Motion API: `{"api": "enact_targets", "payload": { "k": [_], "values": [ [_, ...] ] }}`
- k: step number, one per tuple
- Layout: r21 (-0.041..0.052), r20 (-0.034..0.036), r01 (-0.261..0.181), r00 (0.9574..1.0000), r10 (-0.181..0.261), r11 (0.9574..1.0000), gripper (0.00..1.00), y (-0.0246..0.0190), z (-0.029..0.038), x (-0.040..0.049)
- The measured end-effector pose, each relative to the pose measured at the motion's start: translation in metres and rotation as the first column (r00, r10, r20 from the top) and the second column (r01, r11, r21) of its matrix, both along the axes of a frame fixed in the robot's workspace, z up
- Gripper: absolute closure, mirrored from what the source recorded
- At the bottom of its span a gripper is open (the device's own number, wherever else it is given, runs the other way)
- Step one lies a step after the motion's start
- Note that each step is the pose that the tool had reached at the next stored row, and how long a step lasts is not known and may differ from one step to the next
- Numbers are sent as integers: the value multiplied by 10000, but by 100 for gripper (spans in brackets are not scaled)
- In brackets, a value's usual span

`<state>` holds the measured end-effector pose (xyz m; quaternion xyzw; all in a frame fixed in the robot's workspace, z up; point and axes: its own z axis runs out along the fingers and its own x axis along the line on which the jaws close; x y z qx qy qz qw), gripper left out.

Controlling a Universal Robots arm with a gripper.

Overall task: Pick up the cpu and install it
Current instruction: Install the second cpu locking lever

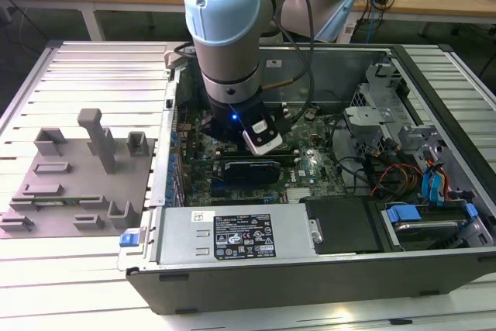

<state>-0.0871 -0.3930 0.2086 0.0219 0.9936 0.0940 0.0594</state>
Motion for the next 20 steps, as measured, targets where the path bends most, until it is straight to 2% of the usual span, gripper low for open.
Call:
{"api": "enact_targets", "payload": {
  "k": [3, 6, 14, 16, 18, 20],
  "values": [
    [91, 25, 0, 10000, 0, 10000, 89, 2, -10, 0],
    [264, 82, -1, 10000, -1, 9997, 89, 5, -18, 0],
    [383, 191, -5, 9998, -3, 9993, 89, 17, -56, -9],
    [400, 244, -7, 9997, -3, 9992, 89, 25, -67, -31],
    [422, 364, -12, 9993, -3, 9991, 89, 43, -85, -88],
    [429, 422, -15, 9991, -3, 9991, 89, 50, -101, -112]
  ]
}}
